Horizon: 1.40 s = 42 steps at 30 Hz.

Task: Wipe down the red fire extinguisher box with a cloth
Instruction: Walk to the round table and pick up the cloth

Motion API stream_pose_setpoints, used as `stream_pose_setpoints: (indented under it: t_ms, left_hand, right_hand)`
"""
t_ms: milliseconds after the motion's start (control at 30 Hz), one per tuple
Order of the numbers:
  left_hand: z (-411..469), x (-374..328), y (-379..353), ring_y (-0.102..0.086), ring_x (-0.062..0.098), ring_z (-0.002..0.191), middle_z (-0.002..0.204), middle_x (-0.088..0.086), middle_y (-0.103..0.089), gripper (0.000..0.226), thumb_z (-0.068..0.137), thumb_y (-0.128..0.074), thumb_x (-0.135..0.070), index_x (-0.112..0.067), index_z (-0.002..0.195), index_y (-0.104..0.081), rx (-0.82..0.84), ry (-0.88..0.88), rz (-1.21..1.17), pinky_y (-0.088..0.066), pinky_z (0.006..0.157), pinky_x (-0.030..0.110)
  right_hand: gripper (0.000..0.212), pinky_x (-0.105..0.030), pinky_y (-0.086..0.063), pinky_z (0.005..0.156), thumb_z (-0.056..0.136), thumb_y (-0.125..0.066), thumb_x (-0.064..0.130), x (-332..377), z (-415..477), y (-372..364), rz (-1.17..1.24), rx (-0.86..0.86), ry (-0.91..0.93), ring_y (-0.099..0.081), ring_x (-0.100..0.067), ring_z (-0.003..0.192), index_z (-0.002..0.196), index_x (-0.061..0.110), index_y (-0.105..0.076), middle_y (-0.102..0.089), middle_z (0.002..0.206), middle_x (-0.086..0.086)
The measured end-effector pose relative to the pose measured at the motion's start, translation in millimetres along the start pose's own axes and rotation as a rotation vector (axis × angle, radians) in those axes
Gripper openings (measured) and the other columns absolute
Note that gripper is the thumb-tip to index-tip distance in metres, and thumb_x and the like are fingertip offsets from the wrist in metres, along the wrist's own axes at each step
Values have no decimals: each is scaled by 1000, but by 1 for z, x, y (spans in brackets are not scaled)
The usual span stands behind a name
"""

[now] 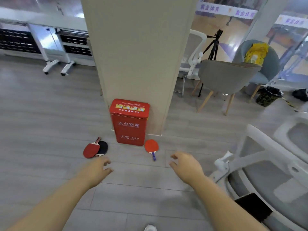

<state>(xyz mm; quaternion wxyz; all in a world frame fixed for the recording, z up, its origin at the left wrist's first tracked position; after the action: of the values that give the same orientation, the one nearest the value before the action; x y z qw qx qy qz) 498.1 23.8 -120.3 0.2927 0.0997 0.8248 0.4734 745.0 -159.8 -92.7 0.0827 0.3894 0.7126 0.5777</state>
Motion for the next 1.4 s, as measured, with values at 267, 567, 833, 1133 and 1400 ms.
stream_pose_setpoints:
  t_ms: [267,567,833,1133,1400]
  left_hand:
    - [30,36,21,-55,11,101,115,-6,-60,34,87,-61,-40,-22,115,-61,-99,176,-126,-40,83,23]
    - [91,58,66,-57,13,97,106,-8,-61,23,86,-62,-39,-24,104,-63,-140,135,-130,-46,85,30]
    - [173,53,115,-58,13,82,91,-4,-63,17,89,-59,-33,-18,95,-64,-33,-107,-20,-37,61,18]
    - [195,-16,114,-55,9,101,113,-10,-60,31,89,-55,-46,-28,114,-60,79,-452,169,-44,83,25]
    - [107,-146,55,-58,13,95,107,-9,-61,28,88,-56,-46,-28,108,-63,174,-819,247,-49,85,33]
  right_hand:
    - [30,-37,-48,91,92,-50,36,38,80,11,-42,62,145,-54,-20,112,119,24,-56,-59,122,4]
    - [29,-37,-48,91,93,-51,39,86,139,16,-55,49,169,-55,-18,112,118,27,-57,-59,123,6]
    - [33,-34,-46,90,94,-50,43,112,156,25,58,-78,-18,-53,-17,112,122,28,-56,-59,122,6]
    - [29,-27,-45,87,96,-48,40,91,81,28,156,-238,-238,-51,-14,110,120,27,-56,-57,120,9]
    - [32,-21,-38,79,97,-46,41,18,-78,23,178,-385,-505,-51,-9,110,123,26,-55,-56,121,13]
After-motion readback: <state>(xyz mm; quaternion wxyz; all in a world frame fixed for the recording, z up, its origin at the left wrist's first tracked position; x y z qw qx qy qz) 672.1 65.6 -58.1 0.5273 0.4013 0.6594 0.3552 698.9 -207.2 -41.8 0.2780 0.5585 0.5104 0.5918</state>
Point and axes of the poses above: each hand's wrist, its own z-axis towards the middle knuckle, its own y-axis out of the back of the hand, x = y × z, the point moved 6 cm from there along z, towards the middle knuckle
